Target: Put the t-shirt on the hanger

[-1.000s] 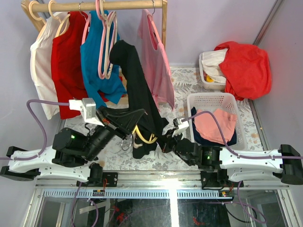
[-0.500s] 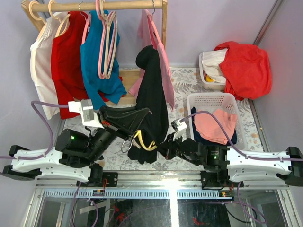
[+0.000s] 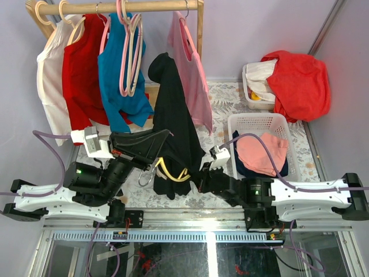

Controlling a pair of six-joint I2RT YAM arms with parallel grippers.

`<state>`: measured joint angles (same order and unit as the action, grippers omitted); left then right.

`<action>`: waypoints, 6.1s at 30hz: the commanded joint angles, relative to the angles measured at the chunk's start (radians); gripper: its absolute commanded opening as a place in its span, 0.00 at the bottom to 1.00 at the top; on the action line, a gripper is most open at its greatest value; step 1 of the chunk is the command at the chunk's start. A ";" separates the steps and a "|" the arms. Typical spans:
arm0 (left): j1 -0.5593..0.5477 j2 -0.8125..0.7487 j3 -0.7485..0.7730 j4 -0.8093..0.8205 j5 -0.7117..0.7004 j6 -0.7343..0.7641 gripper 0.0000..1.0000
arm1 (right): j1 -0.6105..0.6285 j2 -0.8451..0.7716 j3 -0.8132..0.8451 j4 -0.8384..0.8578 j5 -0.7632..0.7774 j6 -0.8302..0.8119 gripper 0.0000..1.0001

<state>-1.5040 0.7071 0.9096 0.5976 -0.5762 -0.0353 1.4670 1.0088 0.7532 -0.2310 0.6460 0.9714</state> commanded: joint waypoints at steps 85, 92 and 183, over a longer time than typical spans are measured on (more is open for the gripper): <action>0.072 0.337 0.089 0.999 -0.447 0.682 0.00 | 0.035 0.179 0.100 -0.040 -0.608 -0.267 0.00; 0.080 0.276 0.116 0.908 -0.446 0.562 0.00 | 0.036 0.228 0.061 -0.093 -0.499 -0.214 0.00; 0.107 0.214 0.156 -0.487 -0.628 -0.375 0.00 | 0.097 -0.040 0.392 0.123 -0.037 -0.587 0.02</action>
<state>-1.4044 0.9684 1.0512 0.2867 -1.1374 -0.1612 1.5570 0.9752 1.0927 -0.2798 0.5865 0.5129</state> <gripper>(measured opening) 0.115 0.023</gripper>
